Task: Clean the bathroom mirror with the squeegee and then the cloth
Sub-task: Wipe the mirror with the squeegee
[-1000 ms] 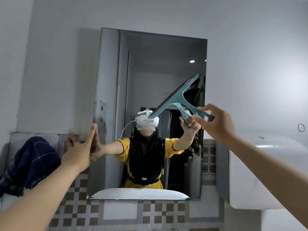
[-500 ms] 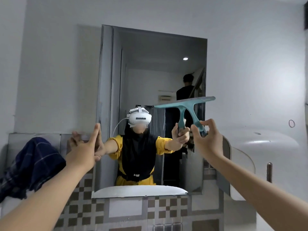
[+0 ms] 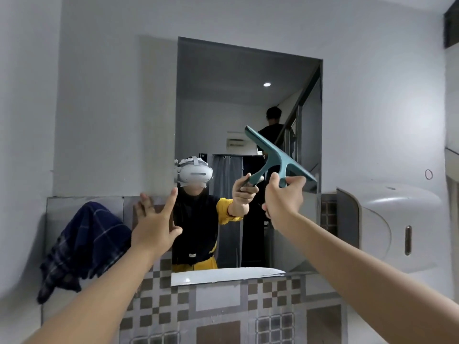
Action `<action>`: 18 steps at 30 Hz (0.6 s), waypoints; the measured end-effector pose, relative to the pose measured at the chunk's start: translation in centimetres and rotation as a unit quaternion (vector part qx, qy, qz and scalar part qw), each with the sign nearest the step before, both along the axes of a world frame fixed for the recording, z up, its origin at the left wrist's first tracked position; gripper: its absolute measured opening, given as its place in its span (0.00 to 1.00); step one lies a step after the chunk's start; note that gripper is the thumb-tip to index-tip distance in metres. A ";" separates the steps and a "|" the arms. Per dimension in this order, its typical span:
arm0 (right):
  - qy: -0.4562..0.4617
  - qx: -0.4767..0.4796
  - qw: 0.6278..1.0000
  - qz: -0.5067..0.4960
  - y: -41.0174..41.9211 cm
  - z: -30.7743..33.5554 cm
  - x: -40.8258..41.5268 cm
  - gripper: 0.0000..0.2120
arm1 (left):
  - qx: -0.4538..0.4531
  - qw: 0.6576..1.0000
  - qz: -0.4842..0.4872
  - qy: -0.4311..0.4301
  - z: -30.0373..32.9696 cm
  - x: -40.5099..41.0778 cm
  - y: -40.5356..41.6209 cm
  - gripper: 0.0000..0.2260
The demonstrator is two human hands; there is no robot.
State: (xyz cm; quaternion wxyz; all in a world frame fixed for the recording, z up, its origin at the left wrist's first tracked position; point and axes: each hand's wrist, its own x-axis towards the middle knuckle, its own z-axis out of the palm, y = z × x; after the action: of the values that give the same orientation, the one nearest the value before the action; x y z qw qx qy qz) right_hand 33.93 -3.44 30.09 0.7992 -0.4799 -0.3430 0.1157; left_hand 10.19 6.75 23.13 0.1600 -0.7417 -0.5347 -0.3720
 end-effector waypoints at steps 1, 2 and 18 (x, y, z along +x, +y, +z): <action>0.009 0.000 1.000 0.011 -0.1 0.2 -1.2 0.11 | 0.006 1.000 -0.003 0.010 -0.2 -0.2 -0.1 0.46; 0.013 0.000 1.000 0.022 -0.1 0.3 -2.5 0.11 | 0.012 1.000 -0.005 0.019 -0.5 -0.5 -0.2 0.47; -0.191 -0.009 0.981 0.037 1.6 -2.8 -14.6 0.11 | 0.031 0.999 -0.034 0.011 -2.2 -1.4 0.1 0.51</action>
State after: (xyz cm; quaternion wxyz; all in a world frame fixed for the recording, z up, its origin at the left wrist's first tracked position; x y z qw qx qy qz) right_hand 19.35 -1.84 27.34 0.7096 -0.4874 -0.5059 0.0547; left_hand 8.74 6.90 20.98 0.1767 -0.7581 -0.4955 -0.3853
